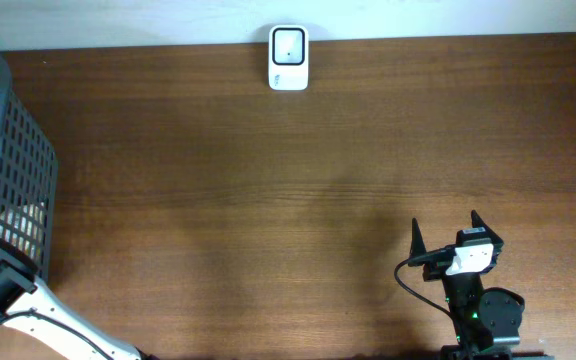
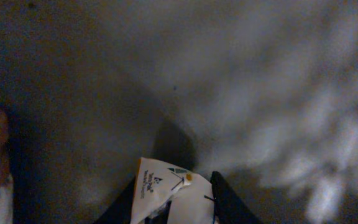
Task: Scan the item barcode
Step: 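Reach the left gripper into the grey basket and grasp a yellow-green snack pack, then carry the yellow-green pack to the table center and release it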
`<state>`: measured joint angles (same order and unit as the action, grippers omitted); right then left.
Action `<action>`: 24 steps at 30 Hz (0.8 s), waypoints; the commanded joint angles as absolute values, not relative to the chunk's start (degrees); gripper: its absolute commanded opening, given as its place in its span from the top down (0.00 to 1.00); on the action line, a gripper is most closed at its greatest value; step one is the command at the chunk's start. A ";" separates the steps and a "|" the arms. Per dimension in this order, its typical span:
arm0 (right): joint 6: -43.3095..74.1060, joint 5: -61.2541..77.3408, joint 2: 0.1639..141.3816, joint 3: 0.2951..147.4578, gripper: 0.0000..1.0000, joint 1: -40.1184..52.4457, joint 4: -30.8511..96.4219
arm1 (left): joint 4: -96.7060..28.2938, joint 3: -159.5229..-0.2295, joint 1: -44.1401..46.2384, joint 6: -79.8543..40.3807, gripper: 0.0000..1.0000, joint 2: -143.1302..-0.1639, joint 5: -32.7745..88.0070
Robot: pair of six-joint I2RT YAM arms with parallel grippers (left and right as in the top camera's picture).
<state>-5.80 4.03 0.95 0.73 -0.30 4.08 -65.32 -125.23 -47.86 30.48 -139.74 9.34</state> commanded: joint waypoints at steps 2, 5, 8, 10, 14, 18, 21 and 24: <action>-5.54 4.32 0.73 0.32 0.01 -0.38 4.14 | -71.85 -143.96 -48.01 26.35 1.00 -140.77 14.06; -5.56 4.32 0.73 0.32 0.01 -0.38 4.14 | -76.31 -154.87 -48.01 24.62 1.00 -140.75 15.62; -5.56 4.32 0.73 0.32 0.01 -0.38 4.14 | -81.25 -167.15 -48.01 24.58 1.00 -140.64 21.08; -5.54 4.32 0.73 0.32 0.01 -0.38 4.14 | -83.53 -173.49 -48.01 21.78 1.00 -139.96 23.53; -5.54 4.32 0.73 0.32 0.01 -0.38 4.14 | -84.36 -179.87 -47.75 19.46 1.00 -134.26 35.53; -5.56 4.32 0.73 0.32 0.01 -0.38 4.14 | -86.30 -179.87 -41.87 19.49 1.00 -127.92 43.33; -5.56 4.32 0.73 0.32 0.01 -0.38 4.14 | -90.26 -179.83 -33.71 19.49 1.00 -127.11 43.75; -5.56 4.32 0.73 0.32 0.01 -0.38 4.14 | -94.15 -177.27 -21.56 19.53 1.00 -127.28 43.51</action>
<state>-5.78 4.03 0.95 0.73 -0.30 4.08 -92.66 -178.76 -29.74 19.81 -128.14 41.21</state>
